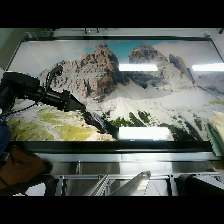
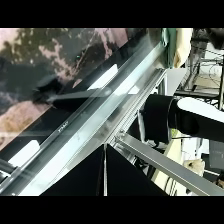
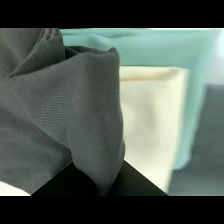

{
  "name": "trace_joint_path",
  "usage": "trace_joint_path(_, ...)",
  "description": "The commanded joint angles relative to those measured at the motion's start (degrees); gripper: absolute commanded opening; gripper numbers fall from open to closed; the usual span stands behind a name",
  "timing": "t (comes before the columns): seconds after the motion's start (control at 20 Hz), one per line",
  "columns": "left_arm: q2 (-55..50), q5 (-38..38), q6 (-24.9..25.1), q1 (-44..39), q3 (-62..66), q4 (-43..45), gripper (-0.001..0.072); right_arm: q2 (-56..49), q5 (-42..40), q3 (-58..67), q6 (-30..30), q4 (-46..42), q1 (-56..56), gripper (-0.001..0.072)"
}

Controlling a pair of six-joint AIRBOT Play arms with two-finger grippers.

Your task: Fold the shirts.

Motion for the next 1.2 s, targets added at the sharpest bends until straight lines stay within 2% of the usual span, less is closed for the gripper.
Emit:
trace_joint_path(0.0, 0.02, -1.14, 0.04, -0.02, 0.00, 0.00, 0.0016, -0.22, -1.79, -4.81, 0.04, -9.05, -1.36, 0.0030)
trace_joint_path(0.05, 0.02, -1.46, 0.07, -0.02, 0.00, 0.00, 0.0016, -0.50, -1.86, -5.42, -0.59, -8.79, -1.31, 0.0118)
trace_joint_path(0.1, 0.02, -1.62, 0.07, -0.02, 0.00, 0.00, 0.0016, -0.74, -1.40, -5.42, -1.18, -8.74, -1.31, 0.0447)
trace_joint_path(0.15, 0.02, -1.73, 0.07, -0.02, 0.00, 0.00, 0.0016, -0.72, -1.18, -5.40, -1.57, -8.76, -1.31, 0.0630)
trace_joint_path(0.25, 0.02, -1.84, 0.07, -0.02, 0.00, 0.00, 0.0016, 0.09, -0.98, -5.40, -3.56, -8.79, -1.31, 0.0596)
trace_joint_path(0.35, 0.02, -1.84, 0.68, -0.02, 0.00, 0.00, 0.0016, 1.70, -1.07, -5.40, -3.82, -6.03, -1.31, 0.0605)
trace_joint_path(0.4, 0.02, -1.84, 0.94, -0.02, 0.00, 0.00, 0.0017, 2.60, -1.97, -5.35, -5.62, -1.31, -1.18, 0.0604)
trace_joint_path(0.5, 0.02, -1.81, 1.51, -0.02, 0.00, 0.00, 0.0016, 4.37, -4.63, -5.16, -11.43, 13.60, 0.52, 0.0597)
trace_joint_path(0.55, 0.02, -1.81, 1.57, -0.02, 0.00, -0.02, 0.0016, 4.83, -5.20, -4.79, -13.20, 20.17, 2.34, 0.0474)
trace_joint_path(0.6, 0.02, -1.84, 1.57, -0.02, 0.02, -0.02, 0.0016, 4.85, -5.42, -4.17, -16.04, 26.14, 5.40, 0.0280)
trace_joint_path(0.65, 0.02, -2.05, 1.57, -0.02, 0.02, -0.04, 0.0016, 4.83, -5.68, -3.72, -16.87, 29.11, 9.22, 0.0223)
trace_joint_path(0.7, 0.02, -2.84, 1.55, -0.02, 0.02, -0.04, 0.0016, 4.83, -5.84, -3.45, -16.92, 30.08, 14.38, 0.0069)
trace_joint_path(0.75, 0.02, -3.91, 1.51, -0.02, 0.04, -0.04, 0.0016, 4.85, -6.27, -3.28, -17.31, 30.03, 20.09, 0.0026)
trace_joint_path(0.95, -1.70, -4.22, -2.99, 0.00, 6.56, 0.24, 0.0014, 4.11, -9.51, -1.09, -17.35, 30.05, 49.29, 0.0024)
trace_joint_path(1.15, -6.05, -3.28, -8.83, -1.73, 18.43, 6.97, 0.0015, -4.07, -10.25, 7.93, -16.09, 29.38, 77.29, 0.0023)
